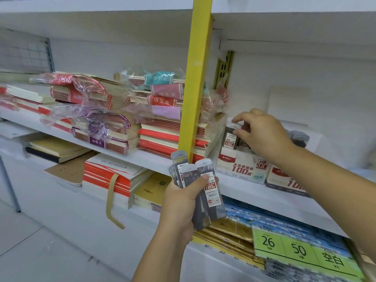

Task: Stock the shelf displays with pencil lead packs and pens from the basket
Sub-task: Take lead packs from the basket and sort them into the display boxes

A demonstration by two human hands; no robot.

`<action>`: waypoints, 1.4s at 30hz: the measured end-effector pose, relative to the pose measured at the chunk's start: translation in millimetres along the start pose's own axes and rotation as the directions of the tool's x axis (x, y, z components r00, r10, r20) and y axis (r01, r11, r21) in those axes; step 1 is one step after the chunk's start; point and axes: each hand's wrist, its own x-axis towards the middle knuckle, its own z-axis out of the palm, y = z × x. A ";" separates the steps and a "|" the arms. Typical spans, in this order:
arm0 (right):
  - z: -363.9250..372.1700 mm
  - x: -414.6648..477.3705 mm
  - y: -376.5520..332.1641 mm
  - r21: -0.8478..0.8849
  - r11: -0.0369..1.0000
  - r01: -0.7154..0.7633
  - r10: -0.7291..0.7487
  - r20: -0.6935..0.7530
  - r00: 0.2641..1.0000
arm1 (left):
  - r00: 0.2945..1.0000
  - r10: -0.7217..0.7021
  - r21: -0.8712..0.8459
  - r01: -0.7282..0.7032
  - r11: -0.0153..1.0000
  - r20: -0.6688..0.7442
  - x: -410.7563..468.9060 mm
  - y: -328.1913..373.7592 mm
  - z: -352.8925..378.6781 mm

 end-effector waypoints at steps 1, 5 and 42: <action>0.0 -0.9 -0.1 -0.020 1.000 -0.001 0.001 0.002 1.000 | 1.000 0.008 0.002 -0.008 1.000 0.009 -1.3 0.9 0.0; -9.3 -18.3 -8.1 0.097 0.995 0.015 -0.006 -0.086 0.996 | 0.999 0.022 0.014 -0.023 1.000 0.039 -8.1 4.3 0.4; -32.5 -49.6 -16.5 0.493 0.860 0.132 -0.024 -0.219 0.975 | 0.983 0.046 0.135 -0.070 0.988 0.176 -20.2 7.8 1.4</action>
